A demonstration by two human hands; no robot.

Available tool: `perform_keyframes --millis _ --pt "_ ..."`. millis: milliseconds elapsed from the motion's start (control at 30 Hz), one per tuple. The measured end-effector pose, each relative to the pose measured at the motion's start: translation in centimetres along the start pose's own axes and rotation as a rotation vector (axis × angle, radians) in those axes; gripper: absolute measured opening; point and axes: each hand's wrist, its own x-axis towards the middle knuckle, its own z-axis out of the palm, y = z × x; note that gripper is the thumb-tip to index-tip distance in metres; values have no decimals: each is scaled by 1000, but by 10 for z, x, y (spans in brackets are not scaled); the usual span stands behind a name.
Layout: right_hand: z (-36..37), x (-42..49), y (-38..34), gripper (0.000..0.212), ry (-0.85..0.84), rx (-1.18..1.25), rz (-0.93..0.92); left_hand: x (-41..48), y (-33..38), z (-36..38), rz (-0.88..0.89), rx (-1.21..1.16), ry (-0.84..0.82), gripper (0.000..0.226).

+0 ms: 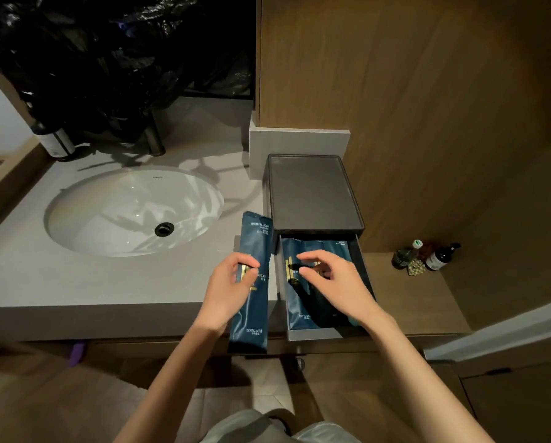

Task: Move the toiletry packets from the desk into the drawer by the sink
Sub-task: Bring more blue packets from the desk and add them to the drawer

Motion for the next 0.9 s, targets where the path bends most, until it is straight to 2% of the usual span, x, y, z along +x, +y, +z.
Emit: perform_keyframes --millis 100,233,367,500,633,700,800,900 --pt "3 -6 -18 8 66 186 75 0 16 0 -36 -232 -9 20" --pt "8 -13 -34 11 32 386 150 2 29 11 -85 -367 -34 26" --pt "6 -17 -33 16 74 438 175 2 35 26 -122 -429 -52 28" --pt "-8 -23 -22 7 134 455 201 3 35 39 -71 -364 -61 15" --pt "-34 -30 -1 10 192 381 241 7 23 46 -33 -136 77 9" --pt "-43 -35 11 9 169 299 294 10 11 51 -29 18 86 23" --pt "-48 -41 27 9 98 150 366 13 -6 64 -85 223 6 53" --pt "-42 -41 37 8 94 1 434 13 -18 80 -144 256 -28 71"
